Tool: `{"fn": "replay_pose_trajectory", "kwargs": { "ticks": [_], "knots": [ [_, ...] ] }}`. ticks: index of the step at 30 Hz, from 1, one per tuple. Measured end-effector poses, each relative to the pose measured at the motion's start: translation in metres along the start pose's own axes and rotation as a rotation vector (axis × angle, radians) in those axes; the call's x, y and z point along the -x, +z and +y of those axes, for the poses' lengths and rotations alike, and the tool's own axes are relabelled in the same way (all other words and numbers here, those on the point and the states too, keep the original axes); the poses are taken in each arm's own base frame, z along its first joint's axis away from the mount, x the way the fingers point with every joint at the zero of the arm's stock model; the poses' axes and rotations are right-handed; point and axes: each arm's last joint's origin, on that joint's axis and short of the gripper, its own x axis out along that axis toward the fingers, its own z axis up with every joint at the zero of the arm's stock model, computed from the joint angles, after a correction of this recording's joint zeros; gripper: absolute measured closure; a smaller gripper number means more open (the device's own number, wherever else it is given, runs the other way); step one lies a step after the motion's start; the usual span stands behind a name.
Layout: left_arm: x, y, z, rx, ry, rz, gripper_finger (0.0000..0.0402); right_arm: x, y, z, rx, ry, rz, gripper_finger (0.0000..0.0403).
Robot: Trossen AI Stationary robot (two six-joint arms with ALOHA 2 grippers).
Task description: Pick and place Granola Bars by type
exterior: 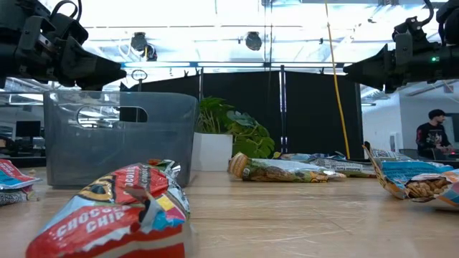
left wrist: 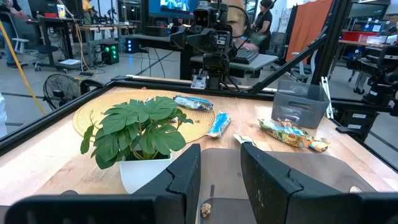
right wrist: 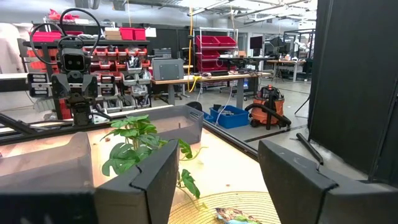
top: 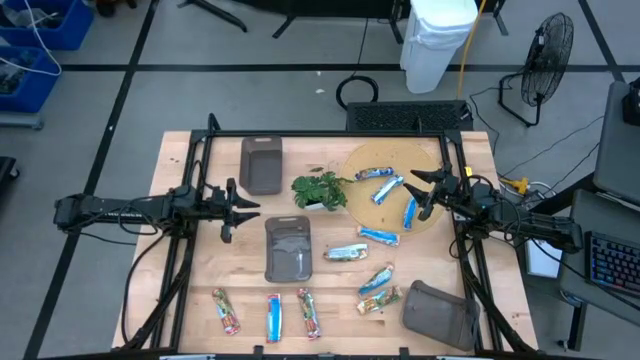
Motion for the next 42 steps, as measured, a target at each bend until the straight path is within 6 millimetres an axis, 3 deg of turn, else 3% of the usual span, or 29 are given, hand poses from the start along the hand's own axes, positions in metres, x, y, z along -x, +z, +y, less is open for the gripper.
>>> {"fn": "replay_pose_trajectory", "kwargs": {
  "ticks": [5,12,18,24,28,38,42],
  "knots": [
    [0.0,0.0,0.0,0.0,0.0,0.0,0.0284,0.0,0.0,0.0,0.212,-0.002,0.0,0.0193],
    [0.0,0.0,0.0,0.0,-0.001,0.0,0.0284,0.0,0.001,0.0,0.299,-0.003,-0.01,0.0193],
    [0.0,0.002,0.0,-0.007,-0.001,-0.022,0.0284,0.0,0.007,0.0,0.625,-0.026,-0.07,0.0193],
    [0.0,0.003,0.0,0.0,-0.002,-0.027,0.0284,0.0,0.007,0.0,0.656,-0.024,-0.071,0.0193],
    [0.0,0.002,0.0,0.002,-0.002,-0.024,0.0284,0.0,0.007,0.0,0.571,-0.019,-0.072,0.0193],
    [0.0,0.001,0.0,0.031,-0.002,-0.013,0.0284,0.001,0.011,0.0,-0.039,0.0,-0.113,0.0193],
    [0.0,0.0,0.0,0.028,0.0,-0.003,0.0284,0.001,0.011,0.0,-0.169,0.008,-0.112,0.0193]
  ]
}}
